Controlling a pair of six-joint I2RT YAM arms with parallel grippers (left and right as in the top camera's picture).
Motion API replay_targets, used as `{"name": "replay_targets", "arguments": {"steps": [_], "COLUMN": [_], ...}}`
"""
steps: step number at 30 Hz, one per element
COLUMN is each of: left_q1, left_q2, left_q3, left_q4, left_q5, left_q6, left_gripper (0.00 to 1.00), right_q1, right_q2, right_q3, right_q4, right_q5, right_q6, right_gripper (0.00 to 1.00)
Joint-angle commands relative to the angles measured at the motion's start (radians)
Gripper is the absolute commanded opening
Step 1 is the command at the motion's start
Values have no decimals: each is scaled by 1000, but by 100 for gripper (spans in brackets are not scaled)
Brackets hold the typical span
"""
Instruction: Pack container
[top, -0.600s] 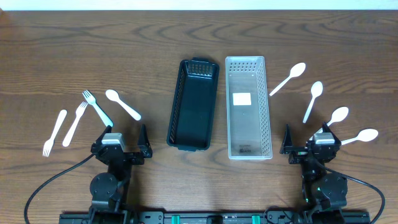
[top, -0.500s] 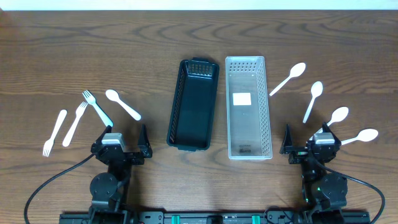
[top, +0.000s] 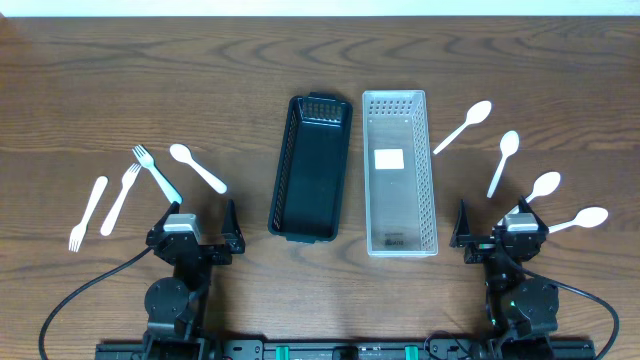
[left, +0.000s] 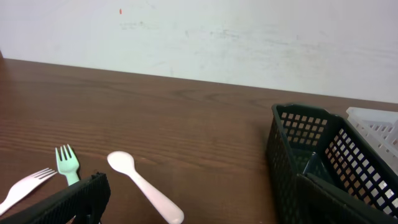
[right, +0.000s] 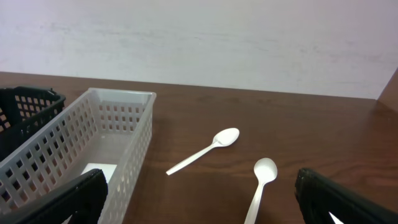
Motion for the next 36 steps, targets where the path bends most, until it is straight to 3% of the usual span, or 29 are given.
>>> {"name": "replay_targets", "arguments": {"steps": [1,36], "left_q1": [5,5], "left_q2": [-5,-5], "left_q3": [-21,-21], "left_q4": [-38,-35], "left_q5": [-8,-8], "left_q6": [-8,-5], "left_gripper": [98,98], "right_q1": [0,0], "right_q2": [-2,-2], "right_q3": [-3,-3], "right_q4": [-2,-2], "right_q5": [-5,-5], "right_q6": [-8,-7], "right_gripper": [99,99]}}
